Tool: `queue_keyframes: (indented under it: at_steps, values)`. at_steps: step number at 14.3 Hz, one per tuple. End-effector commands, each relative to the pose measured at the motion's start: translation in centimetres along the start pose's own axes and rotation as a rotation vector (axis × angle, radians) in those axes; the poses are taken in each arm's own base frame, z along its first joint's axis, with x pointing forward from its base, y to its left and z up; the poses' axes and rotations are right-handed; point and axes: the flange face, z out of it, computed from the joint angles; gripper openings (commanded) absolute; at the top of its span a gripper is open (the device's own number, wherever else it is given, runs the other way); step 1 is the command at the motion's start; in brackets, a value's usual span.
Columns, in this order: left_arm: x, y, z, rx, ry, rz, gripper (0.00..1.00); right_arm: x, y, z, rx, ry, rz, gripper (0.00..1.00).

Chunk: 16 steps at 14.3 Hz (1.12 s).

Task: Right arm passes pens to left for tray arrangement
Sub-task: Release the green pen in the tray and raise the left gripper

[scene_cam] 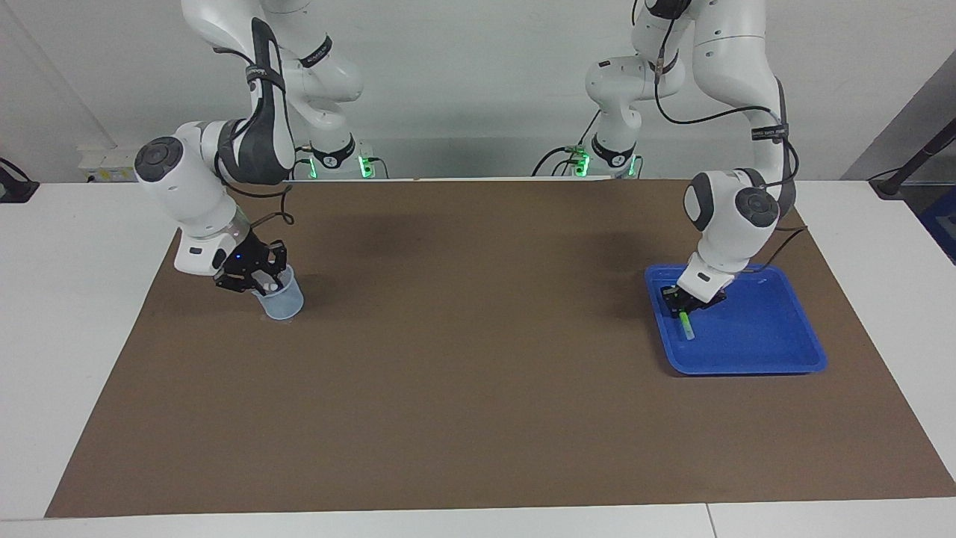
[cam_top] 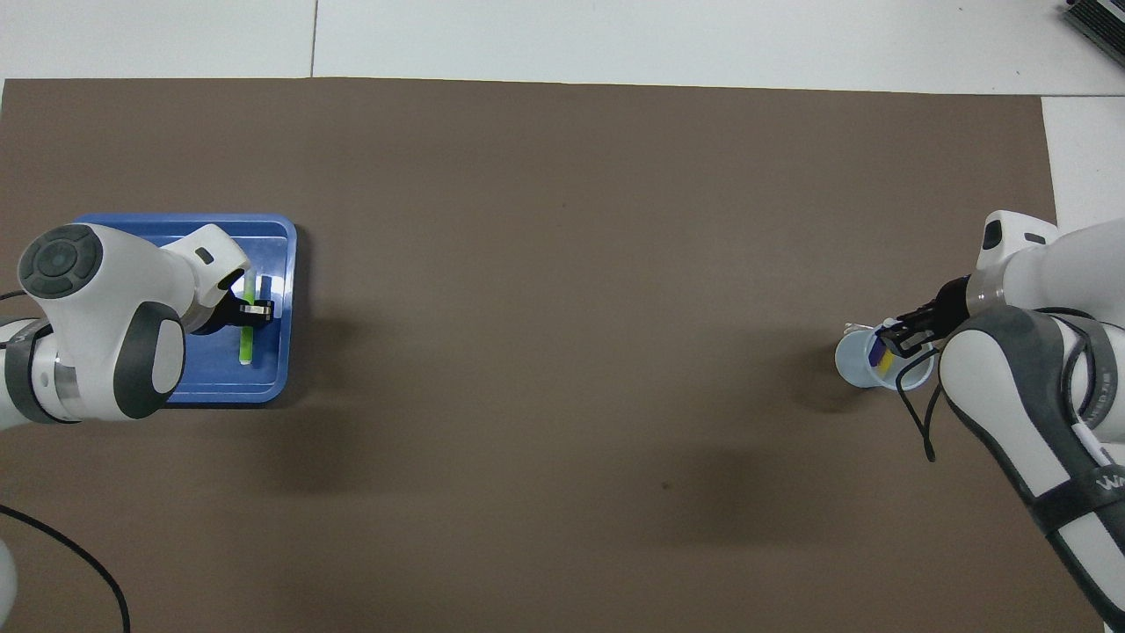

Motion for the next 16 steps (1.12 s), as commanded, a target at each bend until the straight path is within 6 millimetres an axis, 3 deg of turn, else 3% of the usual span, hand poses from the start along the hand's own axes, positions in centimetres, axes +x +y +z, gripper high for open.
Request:
queue_keyframes:
  at_steps: [1,2,3,5,6,9,13,16]
  values:
    - [0.2,-0.4,1.0,0.004,0.002,-0.014,0.61,-0.3,0.1,0.0,0.005,-0.017,0.021,0.5]
    - [0.3,-0.2,1.0,0.003,0.001,-0.022,0.68,-0.3,0.2,0.0,0.004,-0.017,0.022,0.43]
    - [0.3,0.0,0.9,0.003,0.001,-0.017,0.84,-0.3,0.2,0.0,0.004,-0.017,0.021,0.32]
    - [0.5,0.2,0.7,0.002,0.002,-0.017,1.0,-0.3,0.2,0.0,0.004,-0.017,0.022,0.07]
    - [0.6,0.3,0.6,-0.006,0.001,-0.026,1.0,-0.3,0.2,-0.1,0.004,-0.016,0.02,0.0]
    - [1.3,0.2,-0.6,-0.108,-0.008,-0.128,1.0,-0.5,0.4,-0.1,0.007,-0.016,0.028,0.0]
    - [3.0,0.7,-4.1,-0.172,-0.047,-0.167,1.0,-0.9,0.0,-0.7,0.025,-0.041,0.028,0.0]
    - [3.5,0.9,-6.0,-0.18,-0.074,-0.201,1.0,-1.4,-0.3,-3.3,0.056,-0.082,0.03,0.0]
